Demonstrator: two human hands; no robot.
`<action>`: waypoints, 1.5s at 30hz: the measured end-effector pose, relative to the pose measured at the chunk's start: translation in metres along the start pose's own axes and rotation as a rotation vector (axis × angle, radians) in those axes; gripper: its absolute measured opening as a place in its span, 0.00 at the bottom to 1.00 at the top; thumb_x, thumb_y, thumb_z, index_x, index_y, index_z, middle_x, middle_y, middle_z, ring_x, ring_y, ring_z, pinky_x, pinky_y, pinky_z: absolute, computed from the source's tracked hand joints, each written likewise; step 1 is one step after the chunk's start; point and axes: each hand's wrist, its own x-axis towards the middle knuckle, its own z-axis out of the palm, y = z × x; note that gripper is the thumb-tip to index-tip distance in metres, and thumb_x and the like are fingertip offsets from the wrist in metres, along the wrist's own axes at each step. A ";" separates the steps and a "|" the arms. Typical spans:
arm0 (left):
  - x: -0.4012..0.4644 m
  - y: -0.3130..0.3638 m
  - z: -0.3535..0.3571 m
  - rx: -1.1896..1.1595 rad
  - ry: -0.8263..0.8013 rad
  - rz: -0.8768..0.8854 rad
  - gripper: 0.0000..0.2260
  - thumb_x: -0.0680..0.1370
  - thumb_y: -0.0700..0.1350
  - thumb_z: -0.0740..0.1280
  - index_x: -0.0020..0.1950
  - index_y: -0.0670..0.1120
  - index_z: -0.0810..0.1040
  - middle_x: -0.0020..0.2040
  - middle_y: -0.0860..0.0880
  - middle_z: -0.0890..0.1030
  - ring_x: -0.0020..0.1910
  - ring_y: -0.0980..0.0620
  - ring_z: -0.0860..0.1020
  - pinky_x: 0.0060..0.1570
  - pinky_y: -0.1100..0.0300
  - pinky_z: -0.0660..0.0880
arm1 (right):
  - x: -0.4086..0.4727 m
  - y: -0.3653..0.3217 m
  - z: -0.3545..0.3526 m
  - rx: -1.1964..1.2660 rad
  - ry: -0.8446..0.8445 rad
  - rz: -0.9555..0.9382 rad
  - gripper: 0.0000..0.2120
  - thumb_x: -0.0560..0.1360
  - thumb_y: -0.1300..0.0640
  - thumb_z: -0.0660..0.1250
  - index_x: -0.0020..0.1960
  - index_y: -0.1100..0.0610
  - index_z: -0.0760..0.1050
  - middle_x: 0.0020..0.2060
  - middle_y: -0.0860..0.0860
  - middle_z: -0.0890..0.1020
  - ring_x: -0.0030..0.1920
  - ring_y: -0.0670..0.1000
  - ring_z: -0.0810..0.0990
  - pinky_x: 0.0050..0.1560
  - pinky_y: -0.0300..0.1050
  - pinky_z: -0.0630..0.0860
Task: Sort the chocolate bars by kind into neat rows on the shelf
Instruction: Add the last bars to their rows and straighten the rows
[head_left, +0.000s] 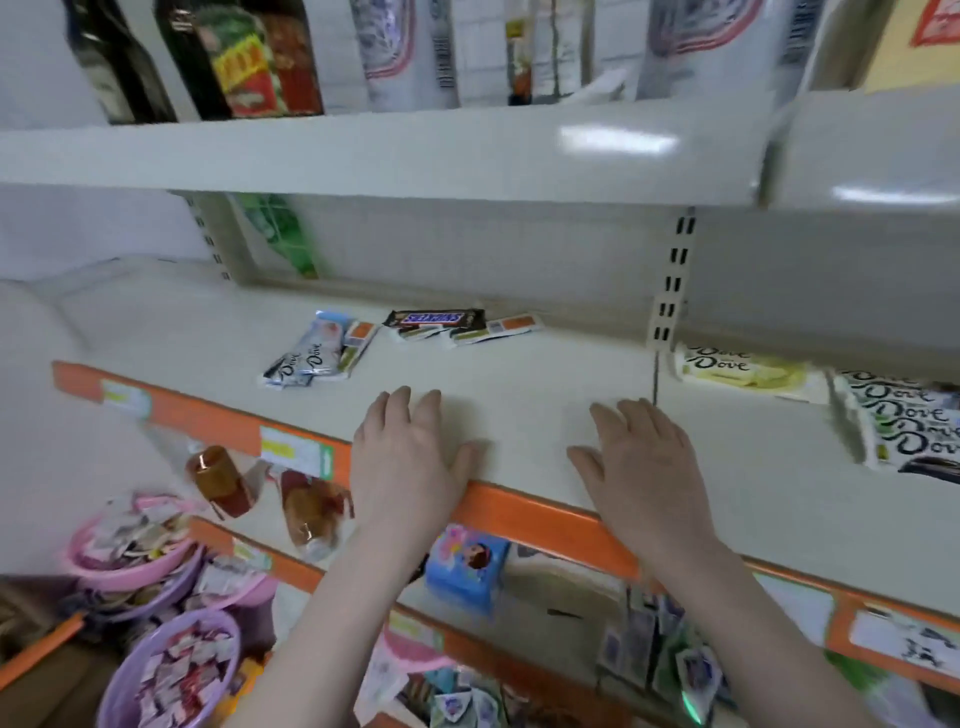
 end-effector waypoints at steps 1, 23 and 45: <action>0.005 -0.023 -0.006 0.026 -0.022 -0.018 0.29 0.73 0.58 0.66 0.68 0.42 0.71 0.67 0.38 0.71 0.67 0.37 0.67 0.66 0.46 0.66 | 0.008 -0.022 0.004 0.007 0.002 0.000 0.23 0.79 0.46 0.51 0.71 0.55 0.59 0.69 0.56 0.65 0.71 0.56 0.58 0.70 0.48 0.55; 0.169 -0.167 0.050 -0.041 -0.407 -0.383 0.46 0.66 0.73 0.61 0.69 0.38 0.60 0.67 0.38 0.68 0.66 0.39 0.67 0.63 0.48 0.64 | 0.191 -0.130 0.074 -0.068 -0.111 -0.014 0.18 0.76 0.50 0.57 0.63 0.57 0.67 0.63 0.57 0.70 0.64 0.58 0.67 0.62 0.50 0.63; 0.190 -0.208 0.036 -0.498 -0.467 -0.439 0.18 0.64 0.43 0.71 0.50 0.41 0.71 0.40 0.49 0.76 0.40 0.49 0.77 0.30 0.63 0.68 | 0.238 -0.162 0.091 0.048 -0.077 0.116 0.17 0.71 0.49 0.67 0.52 0.61 0.73 0.51 0.60 0.75 0.51 0.61 0.74 0.41 0.47 0.68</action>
